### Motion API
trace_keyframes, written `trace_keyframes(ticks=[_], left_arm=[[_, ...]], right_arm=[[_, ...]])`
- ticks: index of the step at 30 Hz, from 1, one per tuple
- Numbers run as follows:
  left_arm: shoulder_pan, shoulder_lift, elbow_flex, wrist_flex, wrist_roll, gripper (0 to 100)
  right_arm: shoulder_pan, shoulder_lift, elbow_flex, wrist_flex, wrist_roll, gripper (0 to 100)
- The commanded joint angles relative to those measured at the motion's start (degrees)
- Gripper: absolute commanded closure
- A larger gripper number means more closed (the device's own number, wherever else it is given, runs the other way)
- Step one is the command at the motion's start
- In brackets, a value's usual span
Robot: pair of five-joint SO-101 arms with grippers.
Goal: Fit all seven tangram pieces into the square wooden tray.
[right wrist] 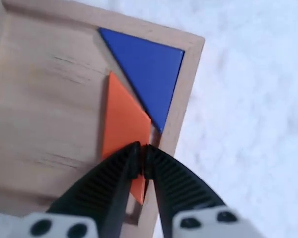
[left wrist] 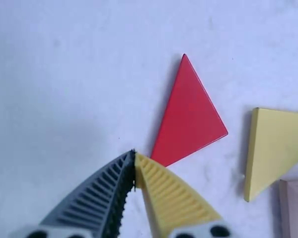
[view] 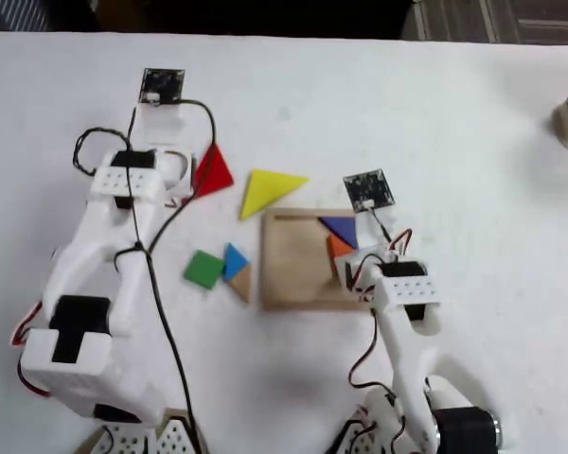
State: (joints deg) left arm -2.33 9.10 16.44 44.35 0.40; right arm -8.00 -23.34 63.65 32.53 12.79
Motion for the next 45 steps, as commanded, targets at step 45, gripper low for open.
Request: trace_keyframes(ticks=[45], left_arm=[[-0.75, -1.45, -0.97, -1.41, -0.53, 98]], right_arm=[[-2.07, -2.42, -6.33, -0.57, -7.12, 98.1]])
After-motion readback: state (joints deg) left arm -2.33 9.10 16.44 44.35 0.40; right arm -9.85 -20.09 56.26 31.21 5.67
